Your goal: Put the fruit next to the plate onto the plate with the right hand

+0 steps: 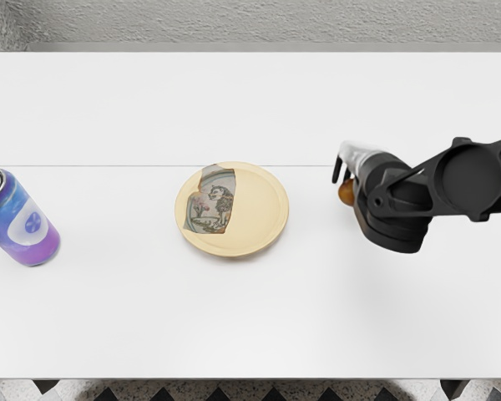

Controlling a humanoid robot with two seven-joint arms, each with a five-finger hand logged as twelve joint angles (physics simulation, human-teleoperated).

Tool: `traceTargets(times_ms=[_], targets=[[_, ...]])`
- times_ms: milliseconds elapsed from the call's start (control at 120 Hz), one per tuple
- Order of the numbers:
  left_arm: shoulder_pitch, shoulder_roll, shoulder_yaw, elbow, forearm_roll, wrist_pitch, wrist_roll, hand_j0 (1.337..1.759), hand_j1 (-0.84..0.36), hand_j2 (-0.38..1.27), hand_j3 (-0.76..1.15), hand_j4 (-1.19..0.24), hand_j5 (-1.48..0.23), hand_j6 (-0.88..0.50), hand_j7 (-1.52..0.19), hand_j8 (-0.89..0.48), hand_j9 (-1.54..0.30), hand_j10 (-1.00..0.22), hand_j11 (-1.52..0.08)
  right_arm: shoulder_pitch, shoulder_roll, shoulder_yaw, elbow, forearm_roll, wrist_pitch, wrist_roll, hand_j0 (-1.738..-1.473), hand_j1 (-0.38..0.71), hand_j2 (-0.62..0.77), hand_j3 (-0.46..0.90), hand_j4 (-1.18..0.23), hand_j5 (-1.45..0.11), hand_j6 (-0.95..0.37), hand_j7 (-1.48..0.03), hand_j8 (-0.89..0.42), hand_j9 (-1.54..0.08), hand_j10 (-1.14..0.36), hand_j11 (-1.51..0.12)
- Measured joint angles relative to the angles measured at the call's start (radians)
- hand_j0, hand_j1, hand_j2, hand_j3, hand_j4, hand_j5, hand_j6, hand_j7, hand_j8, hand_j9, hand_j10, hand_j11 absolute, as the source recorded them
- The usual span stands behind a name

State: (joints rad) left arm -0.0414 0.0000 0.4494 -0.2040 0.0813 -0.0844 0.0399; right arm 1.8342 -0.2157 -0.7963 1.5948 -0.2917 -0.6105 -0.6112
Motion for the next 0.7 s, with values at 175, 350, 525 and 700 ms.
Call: traceTargets(times_ms=[175, 350, 525, 700], targets=[[0.002, 0.0, 0.0, 0.0, 0.0, 0.0, 0.0, 1.658, 0.35, 0.0, 0.0, 0.0, 0.0, 0.0, 0.0, 0.0, 0.0, 0.0, 0.0, 0.076, 0.0, 0.013, 0.052, 0.043, 0.0, 0.0, -1.658, 0.3, 0.32, 0.0, -0.65, -0.84, -0.57, -0.84, -0.56, -0.84, -0.65, -0.84], [0.002, 0.0, 0.0, 0.0, 0.0, 0.0, 0.0, 1.658, 0.35, 0.0, 0.0, 0.0, 0.0, 0.0, 0.0, 0.0, 0.0, 0.0, 0.0, 0.151, 0.026, 0.036, 0.077, 0.111, 0.0, 0.0, -1.658, 0.31, 0.35, 0.0, -0.65, -0.85, -0.58, -0.85, -0.56, -0.84, -0.65, -0.84], [0.005, 0.0, -0.001, 0.0, 0.0, 0.0, 0.0, 1.658, 0.35, 0.0, 0.0, 0.0, 0.0, 0.0, 0.0, 0.0, 0.0, 0.0, 0.0, 0.238, 0.099, 0.059, 0.083, 0.218, 0.0, 0.0, -1.658, 0.32, 0.39, 0.0, -0.65, -0.86, -0.6, -0.85, -0.56, -0.84, -0.66, -0.84], [0.008, 0.0, -0.001, 0.0, 0.0, 0.0, 0.0, 1.658, 0.35, 0.0, 0.0, 0.0, 0.0, 0.0, 0.0, 0.0, 0.0, 0.0, 0.0, 0.326, 0.185, 0.084, 0.079, 0.335, 0.0, 0.001, -1.658, 0.34, 0.42, 0.0, -0.65, -0.87, -0.56, -0.85, -0.54, -0.85, -0.65, -0.85]])
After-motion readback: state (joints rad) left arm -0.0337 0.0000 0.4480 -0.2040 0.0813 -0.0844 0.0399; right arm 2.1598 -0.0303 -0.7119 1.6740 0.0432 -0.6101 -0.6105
